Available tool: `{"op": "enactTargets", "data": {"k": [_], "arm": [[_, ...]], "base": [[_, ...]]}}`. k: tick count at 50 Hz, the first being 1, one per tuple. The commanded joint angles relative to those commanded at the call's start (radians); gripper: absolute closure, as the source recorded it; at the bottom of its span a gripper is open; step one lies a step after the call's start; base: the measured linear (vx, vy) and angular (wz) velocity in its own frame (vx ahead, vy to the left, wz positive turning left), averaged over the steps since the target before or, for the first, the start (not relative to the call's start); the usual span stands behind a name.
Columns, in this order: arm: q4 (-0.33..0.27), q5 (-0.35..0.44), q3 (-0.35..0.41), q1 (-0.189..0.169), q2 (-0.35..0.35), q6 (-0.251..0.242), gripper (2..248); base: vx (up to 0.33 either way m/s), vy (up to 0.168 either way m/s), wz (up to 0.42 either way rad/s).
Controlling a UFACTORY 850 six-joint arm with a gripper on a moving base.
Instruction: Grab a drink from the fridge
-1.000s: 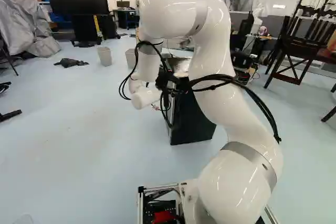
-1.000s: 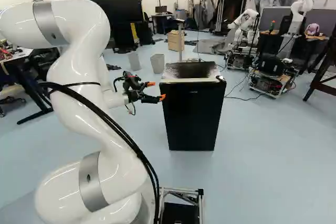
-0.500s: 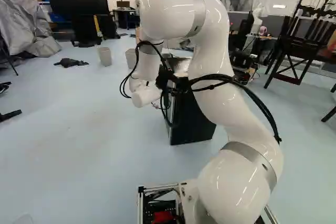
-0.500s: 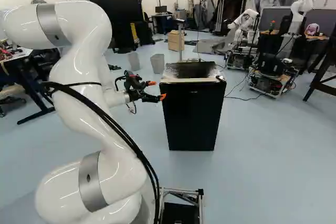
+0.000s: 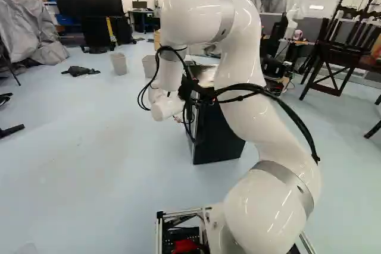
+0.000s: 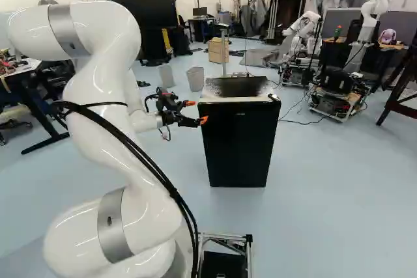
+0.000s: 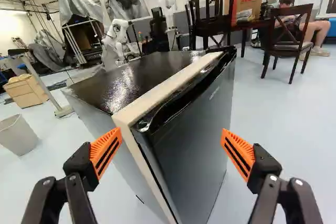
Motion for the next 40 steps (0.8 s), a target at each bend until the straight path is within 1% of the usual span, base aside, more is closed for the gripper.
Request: {"op": "enactTargets", "data": {"k": [26,40], "arm": [[0.000,-0.001,-0.002,-0.019,-0.001,0.000,3],[0.000,-0.016,-0.003,-0.028,-0.001,0.000,3]], "base": [[0.000,0.000,0.000],[0.000,0.000,0.000]]}}
